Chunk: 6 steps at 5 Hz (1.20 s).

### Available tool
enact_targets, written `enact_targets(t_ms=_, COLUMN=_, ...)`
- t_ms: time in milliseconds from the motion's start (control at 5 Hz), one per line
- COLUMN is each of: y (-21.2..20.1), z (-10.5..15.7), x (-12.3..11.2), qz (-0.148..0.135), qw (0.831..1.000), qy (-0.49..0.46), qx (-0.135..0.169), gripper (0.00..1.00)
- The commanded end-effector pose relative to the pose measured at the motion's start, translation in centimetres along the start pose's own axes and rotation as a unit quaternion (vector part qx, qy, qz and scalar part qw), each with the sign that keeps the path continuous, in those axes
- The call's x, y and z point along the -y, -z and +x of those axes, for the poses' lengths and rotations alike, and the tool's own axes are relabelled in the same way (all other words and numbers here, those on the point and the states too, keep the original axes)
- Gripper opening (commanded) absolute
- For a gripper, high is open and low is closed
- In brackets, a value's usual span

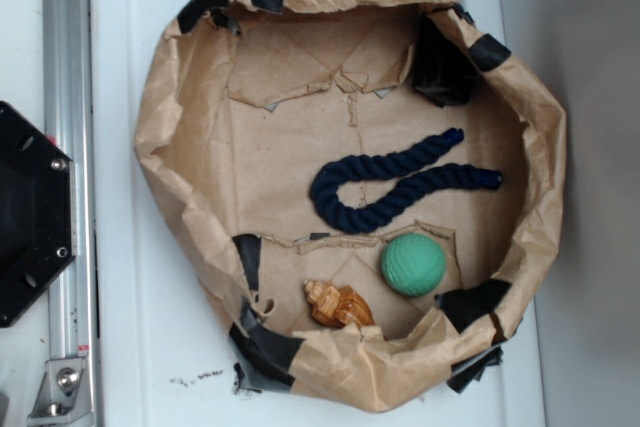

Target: Grab the shell.

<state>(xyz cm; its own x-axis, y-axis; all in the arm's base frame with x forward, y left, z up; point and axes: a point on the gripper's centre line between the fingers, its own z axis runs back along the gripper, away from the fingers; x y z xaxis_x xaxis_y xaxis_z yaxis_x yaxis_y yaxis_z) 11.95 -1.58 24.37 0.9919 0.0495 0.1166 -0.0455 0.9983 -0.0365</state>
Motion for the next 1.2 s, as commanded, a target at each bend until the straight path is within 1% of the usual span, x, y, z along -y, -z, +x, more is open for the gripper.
enact_targets(t_ms=0, y=0.0, z=0.0, x=0.0, qz=0.000, qw=1.000, qy=0.000, qx=0.000, gripper=1.00)
enact_targets(t_ms=200, y=3.5, z=3.5, x=-1.9, qz=-0.062, qw=0.998, qy=-0.008, qx=-0.021, gripper=1.00)
enact_targets(t_ms=400, y=5.7, z=6.6, x=-3.1, qz=-0.107, qw=0.993, qy=-0.054, qx=-0.019, gripper=1.00)
enact_targets(t_ms=600, y=8.7, z=8.3, x=-3.5, qz=-0.121, qw=0.990, qy=-0.069, qx=-0.034, gripper=1.00)
enact_targets(t_ms=800, y=11.5, z=9.6, x=-2.2, qz=-0.113, qw=0.990, qy=-0.074, qx=-0.047, gripper=1.00)
enact_targets(t_ms=1000, y=15.7, z=11.8, x=-0.7, qz=-0.103, qw=0.990, qy=-0.086, qx=-0.046, gripper=1.00)
